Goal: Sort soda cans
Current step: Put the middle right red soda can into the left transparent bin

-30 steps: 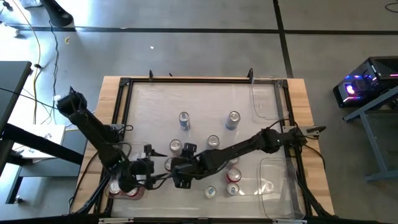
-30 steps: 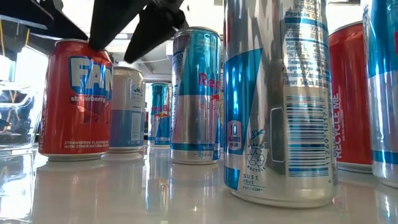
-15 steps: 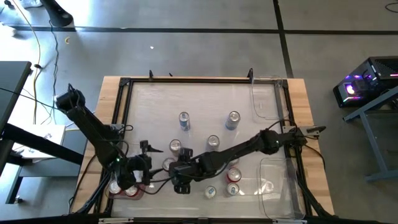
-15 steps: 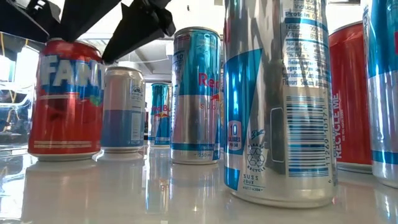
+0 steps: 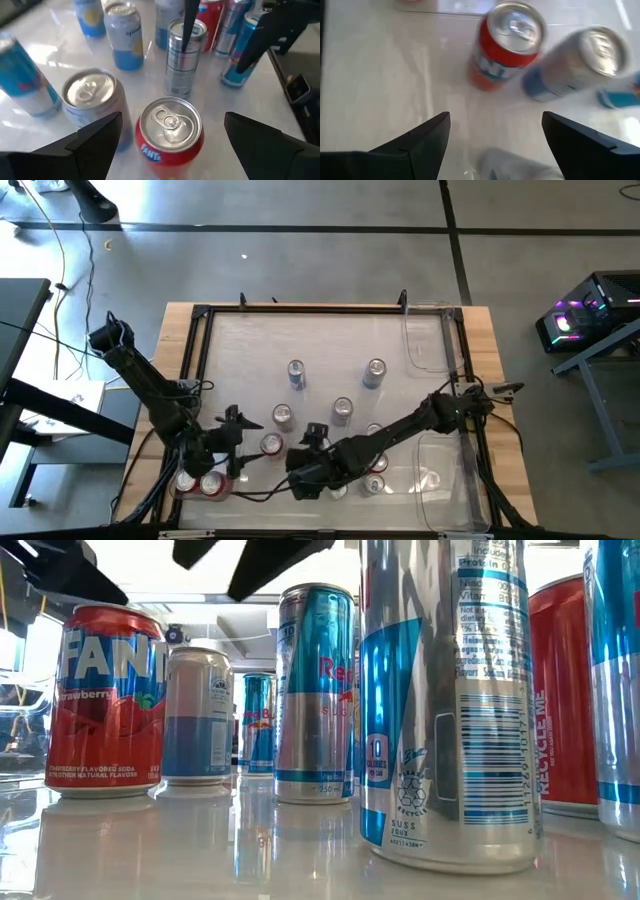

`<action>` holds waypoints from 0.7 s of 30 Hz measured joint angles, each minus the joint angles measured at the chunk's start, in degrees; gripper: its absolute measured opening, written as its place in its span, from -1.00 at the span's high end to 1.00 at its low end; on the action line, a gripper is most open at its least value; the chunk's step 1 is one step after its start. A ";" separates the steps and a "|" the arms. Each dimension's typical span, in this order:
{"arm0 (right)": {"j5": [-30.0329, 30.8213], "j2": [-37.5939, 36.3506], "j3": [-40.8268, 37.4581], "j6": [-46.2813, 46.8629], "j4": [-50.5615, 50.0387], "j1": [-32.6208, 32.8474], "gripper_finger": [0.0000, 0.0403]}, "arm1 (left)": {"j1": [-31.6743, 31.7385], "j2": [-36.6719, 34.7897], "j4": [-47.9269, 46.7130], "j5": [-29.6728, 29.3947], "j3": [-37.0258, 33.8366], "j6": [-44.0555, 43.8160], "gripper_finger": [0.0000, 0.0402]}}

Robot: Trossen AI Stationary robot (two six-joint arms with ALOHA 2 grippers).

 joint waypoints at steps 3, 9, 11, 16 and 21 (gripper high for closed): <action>2.49 -0.37 0.00 1.43 -1.77 0.50 -0.55 | 1.83 1.44 1.11 0.13 -0.02 -5.68 -0.71; 2.89 -0.37 0.00 1.44 -1.91 0.53 -0.55 | 4.40 5.42 6.71 3.58 -0.02 -8.20 -0.71; 3.11 -0.37 0.00 1.25 -1.95 0.53 -0.55 | 4.42 6.60 8.54 3.70 0.00 -7.80 -0.71; 3.69 -0.37 0.00 1.48 -2.09 0.53 -0.55 | 4.72 10.11 3.18 2.24 3.00 -9.28 -0.71; 3.75 -0.37 0.00 1.08 -2.35 0.53 -0.55 | 4.74 14.11 -1.49 2.74 5.17 -9.83 -0.71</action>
